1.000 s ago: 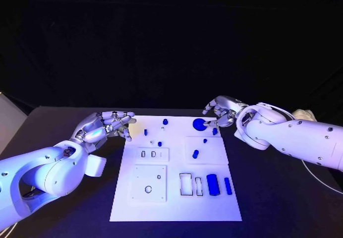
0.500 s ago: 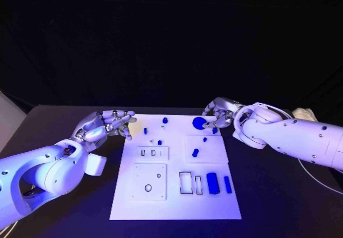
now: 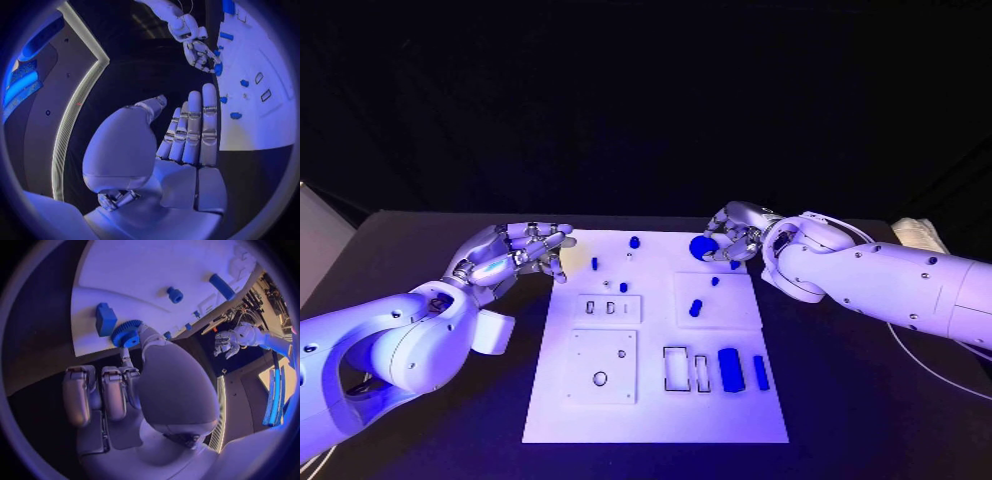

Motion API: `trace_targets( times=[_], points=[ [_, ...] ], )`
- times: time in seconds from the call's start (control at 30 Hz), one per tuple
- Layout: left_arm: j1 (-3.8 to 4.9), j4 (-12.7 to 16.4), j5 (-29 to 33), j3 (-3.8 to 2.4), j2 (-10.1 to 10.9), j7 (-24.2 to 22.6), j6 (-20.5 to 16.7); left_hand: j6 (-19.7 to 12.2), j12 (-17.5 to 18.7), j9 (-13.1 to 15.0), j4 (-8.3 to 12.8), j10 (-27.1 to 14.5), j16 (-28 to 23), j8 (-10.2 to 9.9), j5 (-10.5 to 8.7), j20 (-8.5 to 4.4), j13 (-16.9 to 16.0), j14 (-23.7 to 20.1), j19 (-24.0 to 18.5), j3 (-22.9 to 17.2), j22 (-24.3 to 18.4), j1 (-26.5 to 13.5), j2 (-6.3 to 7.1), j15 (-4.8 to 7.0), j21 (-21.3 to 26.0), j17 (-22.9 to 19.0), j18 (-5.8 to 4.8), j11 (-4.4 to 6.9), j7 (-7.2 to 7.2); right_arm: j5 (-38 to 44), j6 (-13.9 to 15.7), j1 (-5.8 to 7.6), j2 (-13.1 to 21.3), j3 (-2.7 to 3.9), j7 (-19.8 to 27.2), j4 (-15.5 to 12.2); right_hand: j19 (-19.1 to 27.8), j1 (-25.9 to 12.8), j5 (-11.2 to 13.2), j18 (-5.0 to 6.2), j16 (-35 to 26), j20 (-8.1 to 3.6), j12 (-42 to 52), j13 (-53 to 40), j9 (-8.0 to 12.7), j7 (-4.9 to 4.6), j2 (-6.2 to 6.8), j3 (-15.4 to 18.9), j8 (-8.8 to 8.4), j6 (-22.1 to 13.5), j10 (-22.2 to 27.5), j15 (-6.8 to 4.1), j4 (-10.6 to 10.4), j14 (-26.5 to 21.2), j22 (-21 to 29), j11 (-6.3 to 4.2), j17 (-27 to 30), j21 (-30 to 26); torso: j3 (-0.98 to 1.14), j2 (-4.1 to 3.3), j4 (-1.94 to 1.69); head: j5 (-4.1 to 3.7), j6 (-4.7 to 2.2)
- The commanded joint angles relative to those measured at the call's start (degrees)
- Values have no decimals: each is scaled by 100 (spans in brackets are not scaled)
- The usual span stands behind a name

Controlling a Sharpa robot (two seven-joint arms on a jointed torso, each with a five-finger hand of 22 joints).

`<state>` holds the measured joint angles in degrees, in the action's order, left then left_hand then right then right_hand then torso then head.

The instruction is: Assemble the parts on the task board

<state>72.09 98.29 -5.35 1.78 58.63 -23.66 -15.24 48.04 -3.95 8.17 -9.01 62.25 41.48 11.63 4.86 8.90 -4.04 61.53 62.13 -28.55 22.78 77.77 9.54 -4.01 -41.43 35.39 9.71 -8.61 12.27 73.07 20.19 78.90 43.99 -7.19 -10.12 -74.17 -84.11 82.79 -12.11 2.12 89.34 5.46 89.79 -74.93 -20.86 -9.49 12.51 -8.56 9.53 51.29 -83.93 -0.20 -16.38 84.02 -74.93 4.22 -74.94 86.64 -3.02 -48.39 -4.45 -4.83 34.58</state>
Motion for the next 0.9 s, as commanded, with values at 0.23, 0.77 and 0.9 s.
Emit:
trace_targets(
  times=[0.23,0.77,0.9],
  points=[
    [5,4,-43,-3,-23,-24,134,-50,10,7,-5,-40,29,11,3,2,0,-27,-19,-24,6,-28,-32,0,-38,6,70,3,31,-44,17,-13,-77,-1,-68,49,-426,-54,-45,-110,26,44,21,-1507,-15,13,-74,9,43,-11,-607,37,-8,578,-1109,34,-1414,36,7,-3,3,9,18],
    [5,0,-47,-4,-11,11,151,-49,8,8,-1,-41,45,14,5,4,-1,-25,-34,-36,29,-27,-39,0,-74,10,72,3,31,-116,51,-13,-52,-1,58,35,-426,105,-80,-113,23,-83,21,-1507,-85,217,-366,-787,316,608,-607,-122,105,575,-1139,-145,-1405,53,6,-3,3,17,24],
    [5,-1,-48,-4,-9,18,157,-50,9,8,2,-43,46,14,6,4,-1,-27,-37,-39,32,-24,-40,1,-79,10,72,3,31,-114,129,-13,-48,-1,76,20,-428,67,-73,-114,20,-122,21,-1507,-103,254,-334,-918,360,692,-607,-166,142,573,-1147,-176,-1398,57,5,-2,2,13,20]
  ],
)
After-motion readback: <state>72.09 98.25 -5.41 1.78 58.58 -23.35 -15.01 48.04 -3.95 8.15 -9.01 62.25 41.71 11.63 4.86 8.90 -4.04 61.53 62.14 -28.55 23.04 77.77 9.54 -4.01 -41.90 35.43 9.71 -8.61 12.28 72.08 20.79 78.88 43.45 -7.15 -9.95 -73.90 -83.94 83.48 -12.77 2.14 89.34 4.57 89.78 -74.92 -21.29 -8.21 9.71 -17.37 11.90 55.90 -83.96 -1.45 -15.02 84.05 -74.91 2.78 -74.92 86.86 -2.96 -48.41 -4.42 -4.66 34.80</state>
